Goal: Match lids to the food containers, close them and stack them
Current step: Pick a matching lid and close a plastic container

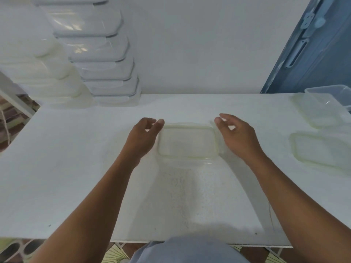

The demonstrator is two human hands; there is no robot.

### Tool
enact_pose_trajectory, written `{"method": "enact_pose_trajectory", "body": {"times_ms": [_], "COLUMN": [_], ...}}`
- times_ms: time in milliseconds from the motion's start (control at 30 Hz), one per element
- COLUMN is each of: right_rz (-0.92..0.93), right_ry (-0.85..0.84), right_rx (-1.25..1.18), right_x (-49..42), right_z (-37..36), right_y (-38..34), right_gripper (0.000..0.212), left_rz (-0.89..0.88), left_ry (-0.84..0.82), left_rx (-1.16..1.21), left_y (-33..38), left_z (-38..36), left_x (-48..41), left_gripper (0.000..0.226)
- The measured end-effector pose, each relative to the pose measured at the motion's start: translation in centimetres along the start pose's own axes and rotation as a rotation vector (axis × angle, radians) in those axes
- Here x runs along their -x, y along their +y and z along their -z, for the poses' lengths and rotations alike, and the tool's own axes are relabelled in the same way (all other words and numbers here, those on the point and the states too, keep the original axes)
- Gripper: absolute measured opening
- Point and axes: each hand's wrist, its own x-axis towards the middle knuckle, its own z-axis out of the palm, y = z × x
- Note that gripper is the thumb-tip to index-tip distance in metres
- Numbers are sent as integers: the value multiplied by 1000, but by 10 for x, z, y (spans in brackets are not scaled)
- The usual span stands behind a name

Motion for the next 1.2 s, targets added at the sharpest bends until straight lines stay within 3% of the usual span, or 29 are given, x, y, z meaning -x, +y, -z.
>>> {"method": "enact_pose_trajectory", "body": {"times_ms": [67,167,300,367,467,800,1200], "right_rz": [183,468,597,566,580,619,643], "right_ry": [-14,-180,-480,-619,-698,-679,-623], "right_rx": [104,331,631,703,782,852,833], "right_x": [2,5,0,0,1,1,2], "right_z": [9,15,6,0,-7,-9,-13], "right_y": [-7,-23,-28,-24,-16,-14,-12], "right_gripper": [64,87,119,127,136,132,122], "left_rz": [-231,-532,-698,-701,-662,-670,-700], "left_ry": [17,-150,-362,-467,-547,-580,-511], "left_rx": [-182,-444,-719,-830,-900,-988,-903], "left_y": [2,12,17,12,3,2,-4], "left_z": [9,15,9,4,-3,-5,-9], "left_x": [1,6,8,6,7,5,5], "left_gripper": [69,91,104,113,118,138,130]}}
